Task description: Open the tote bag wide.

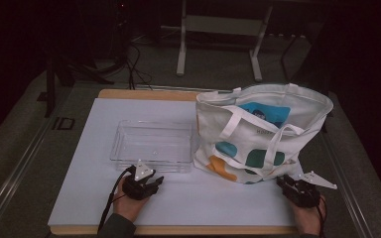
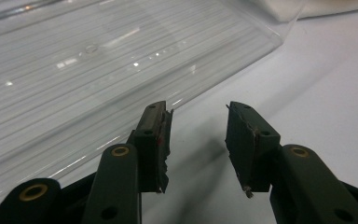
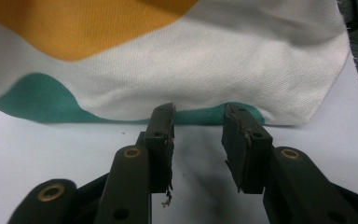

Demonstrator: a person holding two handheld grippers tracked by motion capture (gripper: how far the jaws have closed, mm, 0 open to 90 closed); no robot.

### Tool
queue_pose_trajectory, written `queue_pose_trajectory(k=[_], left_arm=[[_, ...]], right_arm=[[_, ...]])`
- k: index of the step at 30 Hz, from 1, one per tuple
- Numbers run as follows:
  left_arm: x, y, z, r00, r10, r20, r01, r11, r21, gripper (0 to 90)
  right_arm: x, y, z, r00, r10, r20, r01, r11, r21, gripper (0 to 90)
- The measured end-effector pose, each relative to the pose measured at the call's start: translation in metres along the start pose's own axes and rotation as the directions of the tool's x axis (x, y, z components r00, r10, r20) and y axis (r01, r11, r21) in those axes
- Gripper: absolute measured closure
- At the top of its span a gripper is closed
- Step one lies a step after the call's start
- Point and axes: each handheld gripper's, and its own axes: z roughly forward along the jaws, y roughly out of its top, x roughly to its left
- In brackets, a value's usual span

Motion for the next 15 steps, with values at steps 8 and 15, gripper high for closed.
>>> queue_pose_trajectory(k=[8,15], left_arm=[[-0.0002,0.0006,0.0000,0.9997,0.016,0.019,-0.016,0.9999,-0.001,61.0],[-0.0018,0.0017,0.0000,0.9986,0.044,0.030,-0.044,0.9990,-0.003,63.0]], right_arm=[[-0.0001,0.0006,-0.0023,0.9998,-0.010,-0.020,0.009,1.000,-0.018,63.1],[0.0030,0.0016,-0.0044,0.9988,-0.039,-0.030,0.039,0.999,-0.008,63.3]])
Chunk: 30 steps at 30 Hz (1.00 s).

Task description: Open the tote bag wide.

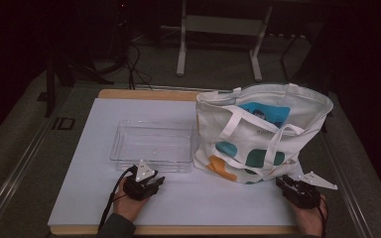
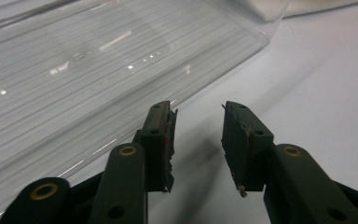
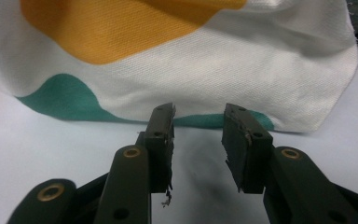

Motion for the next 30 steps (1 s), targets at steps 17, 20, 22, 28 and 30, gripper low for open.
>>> queue_pose_trajectory(k=[17,20,22,28,30], left_arm=[[-0.009,0.010,-0.011,0.9951,0.058,0.080,-0.059,0.9983,0.004,66.6],[-0.010,0.012,-0.015,0.9932,0.061,0.099,-0.061,0.9981,0.000,66.6],[-0.011,0.015,-0.016,0.9914,0.077,0.106,-0.078,0.9968,0.013,66.1],[-0.015,0.019,-0.020,0.9865,0.101,0.129,-0.102,0.9947,0.005,66.4],[-0.016,0.022,-0.022,0.9844,0.110,0.138,-0.111,0.9939,0.001,66.5]], right_arm=[[0.012,0.017,-0.017,0.9973,-0.033,-0.066,0.032,0.999,-0.006,64.1],[0.014,0.021,-0.022,0.9967,-0.044,-0.068,0.045,0.999,0.005,64.7],[0.014,0.024,-0.027,0.9959,-0.042,-0.080,0.042,0.999,0.003,64.7],[0.014,0.033,-0.037,0.9938,-0.043,-0.102,0.044,0.999,0.004,60.6],[0.014,0.035,-0.038,0.9934,-0.045,-0.106,0.046,0.999,0.004,59.6]])
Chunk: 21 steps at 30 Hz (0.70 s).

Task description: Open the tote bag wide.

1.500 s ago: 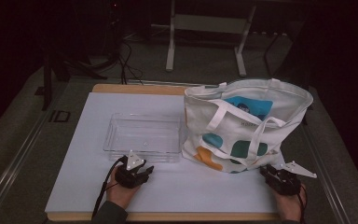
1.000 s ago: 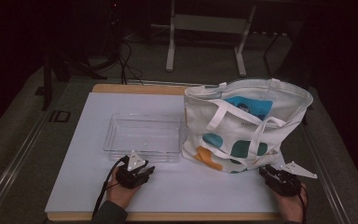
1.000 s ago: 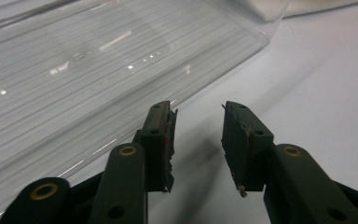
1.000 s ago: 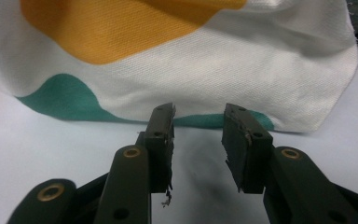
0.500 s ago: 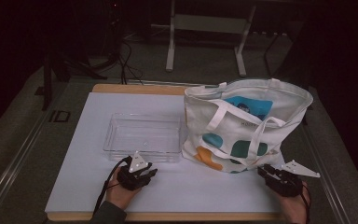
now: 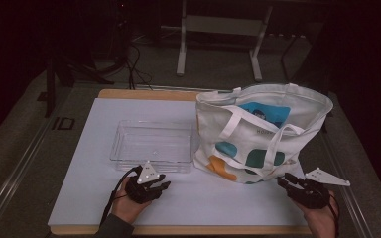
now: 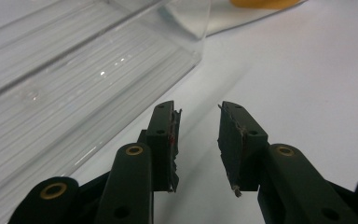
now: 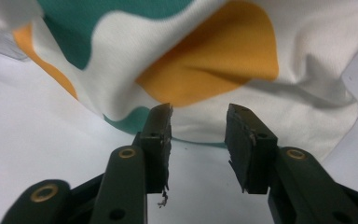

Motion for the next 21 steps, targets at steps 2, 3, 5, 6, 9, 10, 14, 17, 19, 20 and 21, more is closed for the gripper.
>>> queue_pose_trajectory(k=[2,3,5,6,9,10,14,17,19,20,21], left_arm=[[0.000,0.002,-0.001,1.0000,0.007,0.004,-0.007,1.0000,-0.003,66.2],[-0.001,0.005,-0.003,0.9997,0.023,0.007,-0.023,0.9997,-0.004,66.2],[-0.001,0.008,-0.005,0.9995,0.031,0.008,-0.031,0.9995,-0.006,65.5],[-0.001,0.010,-0.006,0.9993,0.035,0.012,-0.035,0.9993,-0.010,65.5],[-0.002,0.016,-0.009,0.9982,0.059,0.010,-0.059,0.9982,-0.013,64.8],[-0.002,0.016,-0.009,0.9982,0.059,0.010,-0.059,0.9982,-0.013,64.5],[0.001,0.023,-0.013,0.9980,0.063,0.009,-0.062,0.9976,-0.029,64.4],[0.004,0.029,-0.017,0.9979,0.063,0.014,-0.063,0.9970,-0.045,64.5],[0.004,0.035,-0.018,0.9967,0.080,0.011,-0.079,0.9958,-0.046,64.5],[0.004,0.035,-0.018,0.9967,0.080,0.011,-0.079,0.9958,-0.046,64.5],[0.004,0.037,-0.019,0.9967,0.081,0.013,-0.080,0.9956,-0.048,64.5]], right_arm=[[0.000,0.002,-0.001,1.0000,0.002,-0.004,-0.002,1.000,0.001,58.5],[0.001,0.006,-0.003,1.0000,0.000,-0.009,0.000,1.000,0.002,56.9],[0.001,0.011,-0.005,0.9999,-0.001,-0.016,0.001,1.000,-0.002,54.6],[0.001,0.013,-0.006,0.9998,0.000,-0.019,0.000,1.000,-0.004,54.4],[0.001,0.019,-0.007,0.9994,-0.001,-0.035,0.001,1.000,-0.013,52.1],[0.000,0.020,-0.007,0.9992,0.005,-0.040,-0.005,1.000,-0.016,50.2],[-0.004,0.024,-0.008,0.9980,0.034,-0.053,-0.035,0.999,-0.024,45.9],[-0.008,0.028,-0.010,0.9968,0.048,-0.064,-0.051,0.998,-0.037,44.9],[-0.012,0.032,-0.010,0.9964,0.051,-0.067,-0.054,0.998,-0.042,44.6],[-0.012,0.032,-0.010,0.9964,0.051,-0.067,-0.054,0.998,-0.042,44.6],[-0.012,0.034,-0.011,0.9960,0.053,-0.071,-0.056,0.998,-0.041,44.5]])
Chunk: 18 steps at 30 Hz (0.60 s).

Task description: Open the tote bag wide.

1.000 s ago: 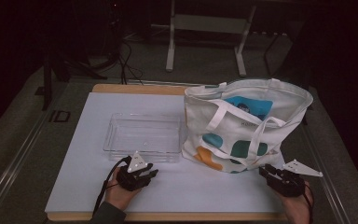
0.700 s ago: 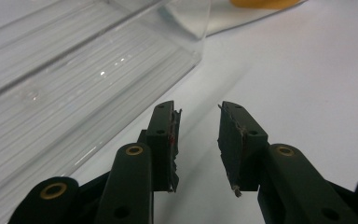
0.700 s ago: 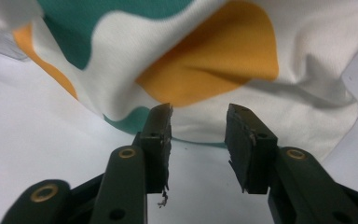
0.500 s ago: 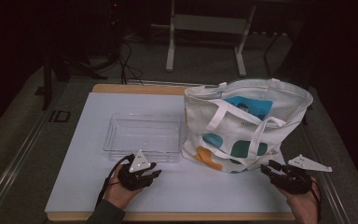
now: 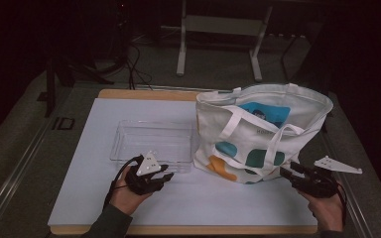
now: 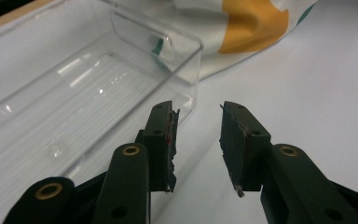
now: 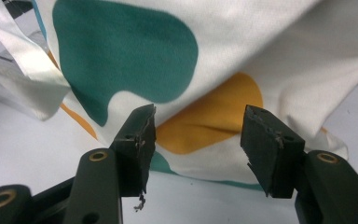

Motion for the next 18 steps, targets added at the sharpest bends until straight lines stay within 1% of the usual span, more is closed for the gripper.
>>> queue_pose_trajectory(k=[3,5,6,7,9,11,12,15,17,18], left_arm=[[0.002,0.008,-0.001,0.9999,0.016,0.000,-0.016,0.9999,-0.003,65.4],[0.003,0.010,0.000,0.9998,0.020,-0.001,-0.020,0.9998,-0.005,65.6],[0.004,0.014,0.000,0.9996,0.028,-0.005,-0.028,0.9996,-0.007,65.9],[0.004,0.014,0.000,0.9996,0.028,-0.005,-0.028,0.9996,-0.007,65.9],[0.004,0.019,0.001,0.9992,0.039,-0.011,-0.039,0.9992,-0.004,65.5],[0.005,0.021,0.002,0.9990,0.044,-0.013,-0.044,0.9990,-0.003,65.2],[0.006,0.028,0.004,0.9984,0.055,-0.013,-0.055,0.9985,-0.007,64.6],[0.008,0.033,0.006,0.9980,0.061,-0.012,-0.061,0.9980,-0.011,64.2],[0.009,0.035,0.007,0.9981,0.060,-0.011,-0.060,0.9981,-0.013,64.1],[0.011,0.038,0.008,0.9982,0.060,-0.009,-0.060,0.9981,-0.015,64.1]], right_arm=[[-0.003,0.006,0.000,0.9999,0.006,-0.010,-0.006,1.000,-0.006,44.2],[-0.004,0.008,0.001,0.9999,0.010,-0.012,-0.010,1.000,-0.007,44.2],[-0.005,0.012,0.001,0.9997,0.012,-0.019,-0.012,1.000,-0.007,44.1],[-0.005,0.012,0.001,0.9997,0.012,-0.019,-0.012,1.000,-0.007,44.1],[-0.007,0.018,0.003,0.9997,0.009,-0.022,-0.010,1.000,-0.004,44.0],[-0.007,0.018,0.003,0.9997,0.009,-0.022,-0.010,1.000,-0.004,44.0],[-0.011,0.023,0.005,0.9992,0.018,-0.034,-0.018,1.000,-0.005,46.3],[-0.014,0.026,0.005,0.9976,0.037,-0.058,-0.038,0.999,-0.013,50.1],[-0.015,0.026,0.005,0.9972,0.039,-0.064,-0.040,0.999,-0.013,51.7],[-0.015,0.028,0.005,0.9971,0.037,-0.066,-0.038,0.999,-0.009,55.1]])
